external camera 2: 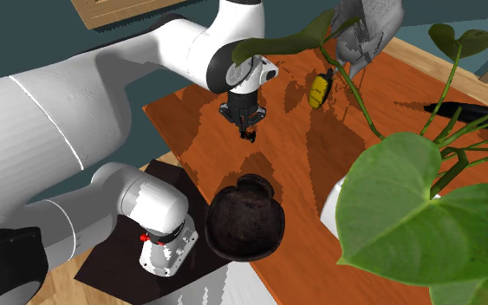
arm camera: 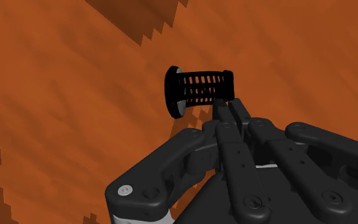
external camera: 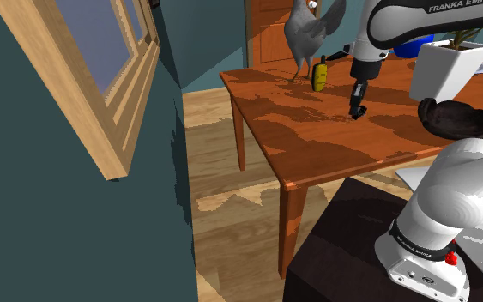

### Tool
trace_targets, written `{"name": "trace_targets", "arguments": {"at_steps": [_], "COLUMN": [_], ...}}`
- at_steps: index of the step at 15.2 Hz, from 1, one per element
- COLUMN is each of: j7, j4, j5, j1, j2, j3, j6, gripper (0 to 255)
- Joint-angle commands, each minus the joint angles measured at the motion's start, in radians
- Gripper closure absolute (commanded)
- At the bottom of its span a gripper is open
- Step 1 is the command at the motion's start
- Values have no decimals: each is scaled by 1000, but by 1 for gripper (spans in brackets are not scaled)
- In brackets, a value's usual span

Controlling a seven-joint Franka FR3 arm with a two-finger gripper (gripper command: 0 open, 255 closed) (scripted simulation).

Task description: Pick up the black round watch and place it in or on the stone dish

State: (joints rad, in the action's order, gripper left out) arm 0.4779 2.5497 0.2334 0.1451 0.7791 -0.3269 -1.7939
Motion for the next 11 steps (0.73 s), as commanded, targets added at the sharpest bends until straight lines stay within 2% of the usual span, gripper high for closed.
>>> {"name": "trace_targets", "arguments": {"at_steps": [1,11], "j7": [0,6], "j4": [-13,-151], "j5": [-2,-25], "j1": [-1,-12], "j2": [1,-9], "j3": [3,26], "j6": [13,142], "gripper": [255,255]}}
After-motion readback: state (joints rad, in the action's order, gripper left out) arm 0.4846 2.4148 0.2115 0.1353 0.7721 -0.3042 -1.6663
